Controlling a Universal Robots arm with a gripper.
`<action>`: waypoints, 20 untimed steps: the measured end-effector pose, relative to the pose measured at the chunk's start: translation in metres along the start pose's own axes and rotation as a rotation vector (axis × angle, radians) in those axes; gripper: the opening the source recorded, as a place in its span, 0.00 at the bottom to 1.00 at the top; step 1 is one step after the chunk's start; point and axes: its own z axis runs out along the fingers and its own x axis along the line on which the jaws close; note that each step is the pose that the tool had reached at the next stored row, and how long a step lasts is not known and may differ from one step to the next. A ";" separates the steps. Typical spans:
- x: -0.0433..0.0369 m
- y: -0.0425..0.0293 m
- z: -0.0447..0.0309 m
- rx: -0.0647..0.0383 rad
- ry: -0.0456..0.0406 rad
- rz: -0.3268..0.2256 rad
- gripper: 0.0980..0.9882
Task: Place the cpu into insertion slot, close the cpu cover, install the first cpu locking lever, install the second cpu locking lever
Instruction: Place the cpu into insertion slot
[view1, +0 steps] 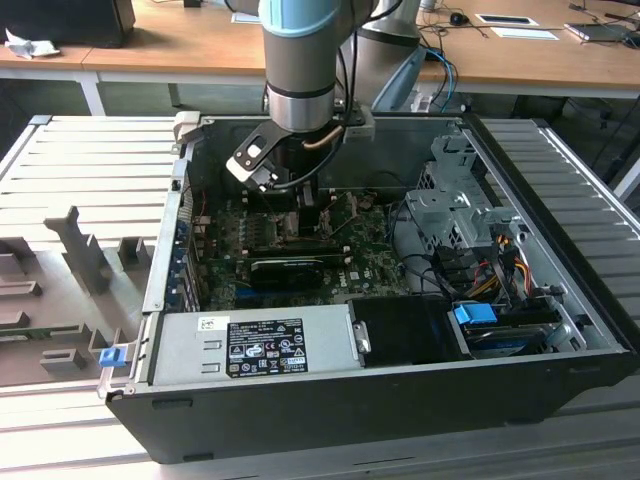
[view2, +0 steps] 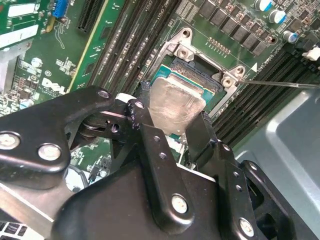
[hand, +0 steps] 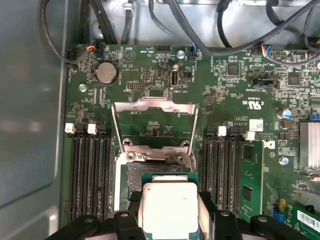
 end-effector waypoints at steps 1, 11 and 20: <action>0.0020 0.0000 0.0015 0.000 0.0001 0.000 0.48; 0.0093 -0.0012 0.0178 0.001 -0.0020 0.033 0.48; 0.0113 -0.0014 0.0219 0.001 -0.0022 0.034 0.48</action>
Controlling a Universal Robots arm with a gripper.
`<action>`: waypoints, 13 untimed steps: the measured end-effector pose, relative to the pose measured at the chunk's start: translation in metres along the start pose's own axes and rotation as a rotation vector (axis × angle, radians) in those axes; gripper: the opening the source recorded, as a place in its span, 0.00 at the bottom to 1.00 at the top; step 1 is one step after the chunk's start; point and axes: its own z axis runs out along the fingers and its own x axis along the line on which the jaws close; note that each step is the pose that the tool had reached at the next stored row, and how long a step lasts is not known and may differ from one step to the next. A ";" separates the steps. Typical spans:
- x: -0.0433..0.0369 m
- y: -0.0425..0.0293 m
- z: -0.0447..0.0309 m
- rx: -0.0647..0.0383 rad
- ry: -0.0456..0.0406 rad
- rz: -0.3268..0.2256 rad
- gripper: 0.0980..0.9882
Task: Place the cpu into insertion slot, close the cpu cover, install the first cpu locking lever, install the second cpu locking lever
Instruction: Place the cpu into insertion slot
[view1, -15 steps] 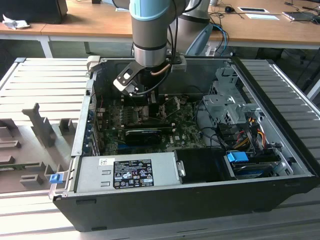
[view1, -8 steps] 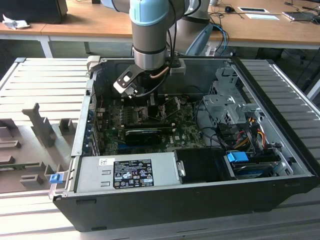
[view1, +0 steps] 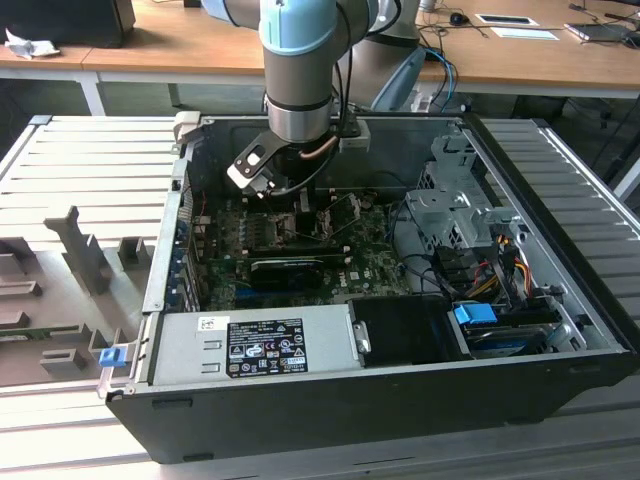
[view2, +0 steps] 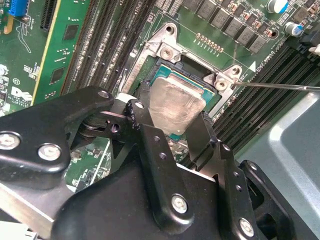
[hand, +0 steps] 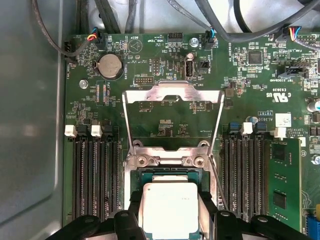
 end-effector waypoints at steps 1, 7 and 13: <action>0.0000 0.0000 0.0000 0.000 0.0001 0.000 0.48; 0.0000 0.0000 0.0002 0.000 0.0000 0.000 0.57; 0.0002 0.0005 -0.0071 0.002 -0.0014 0.000 0.57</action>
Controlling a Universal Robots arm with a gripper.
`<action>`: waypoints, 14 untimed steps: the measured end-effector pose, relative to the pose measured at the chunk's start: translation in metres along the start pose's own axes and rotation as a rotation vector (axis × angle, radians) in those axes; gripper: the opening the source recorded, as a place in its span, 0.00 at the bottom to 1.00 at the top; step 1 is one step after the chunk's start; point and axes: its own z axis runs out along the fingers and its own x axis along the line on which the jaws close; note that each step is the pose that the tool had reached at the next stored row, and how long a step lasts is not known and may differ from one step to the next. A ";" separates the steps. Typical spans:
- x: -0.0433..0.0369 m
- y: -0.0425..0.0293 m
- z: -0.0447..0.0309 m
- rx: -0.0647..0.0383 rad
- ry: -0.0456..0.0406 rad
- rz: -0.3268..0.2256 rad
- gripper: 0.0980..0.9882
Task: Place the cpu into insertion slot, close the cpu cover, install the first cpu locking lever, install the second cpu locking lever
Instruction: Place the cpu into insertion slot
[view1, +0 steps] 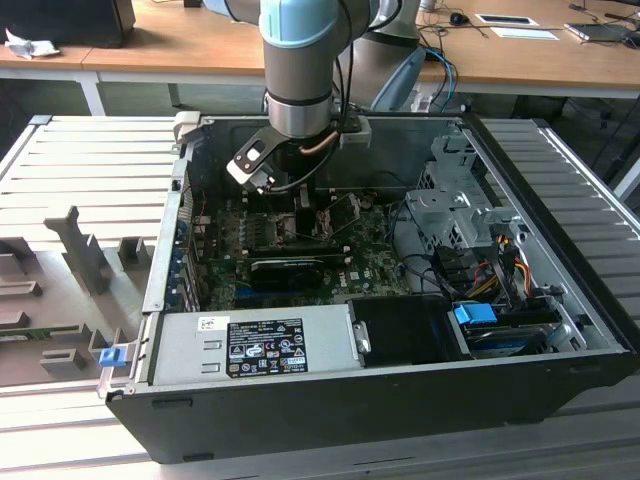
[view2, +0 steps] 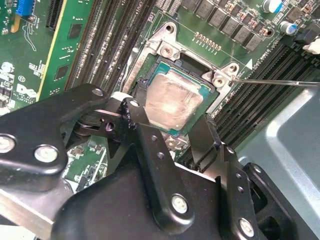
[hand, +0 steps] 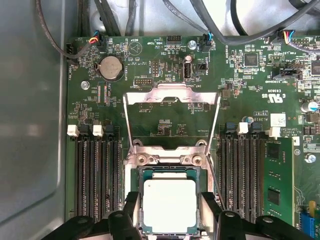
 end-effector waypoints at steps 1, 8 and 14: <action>0.0000 0.0000 -0.0006 0.000 0.0000 0.000 0.55; 0.0001 0.0003 -0.0049 0.001 -0.0001 0.001 0.07; 0.0002 0.0005 -0.0086 0.001 0.0001 0.003 0.01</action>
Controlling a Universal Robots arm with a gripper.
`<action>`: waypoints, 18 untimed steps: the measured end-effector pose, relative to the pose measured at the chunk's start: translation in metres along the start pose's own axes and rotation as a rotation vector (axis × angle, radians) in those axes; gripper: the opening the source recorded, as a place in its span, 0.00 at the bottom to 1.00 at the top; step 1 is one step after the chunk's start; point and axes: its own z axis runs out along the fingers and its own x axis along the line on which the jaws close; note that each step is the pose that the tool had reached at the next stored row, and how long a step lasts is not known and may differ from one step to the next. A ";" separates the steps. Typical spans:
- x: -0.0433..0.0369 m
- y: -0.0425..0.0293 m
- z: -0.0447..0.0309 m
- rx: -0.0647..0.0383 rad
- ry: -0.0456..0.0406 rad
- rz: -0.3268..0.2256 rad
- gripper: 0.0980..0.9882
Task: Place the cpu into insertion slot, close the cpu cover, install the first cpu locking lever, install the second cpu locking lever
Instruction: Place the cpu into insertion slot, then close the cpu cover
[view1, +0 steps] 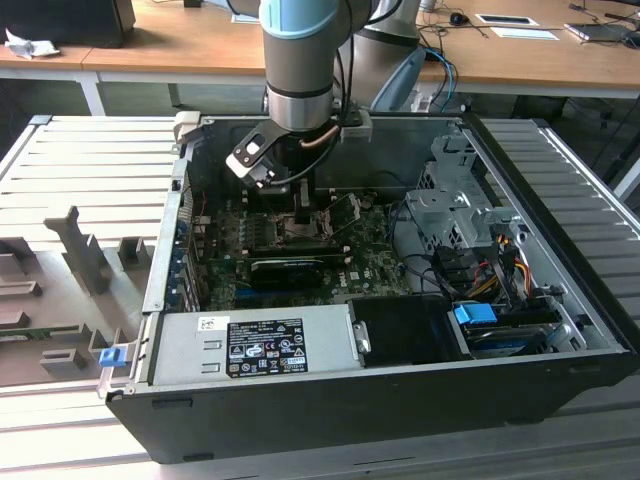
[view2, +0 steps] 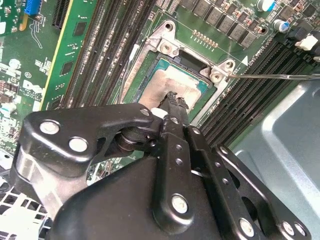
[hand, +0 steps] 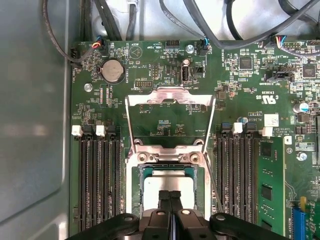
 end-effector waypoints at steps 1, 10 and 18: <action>0.0000 0.0000 -0.0001 0.000 0.0000 0.000 0.01; -0.0002 0.0136 -0.0059 0.010 0.0023 0.004 0.01; 0.0004 0.0151 -0.0335 0.011 0.0023 0.004 0.01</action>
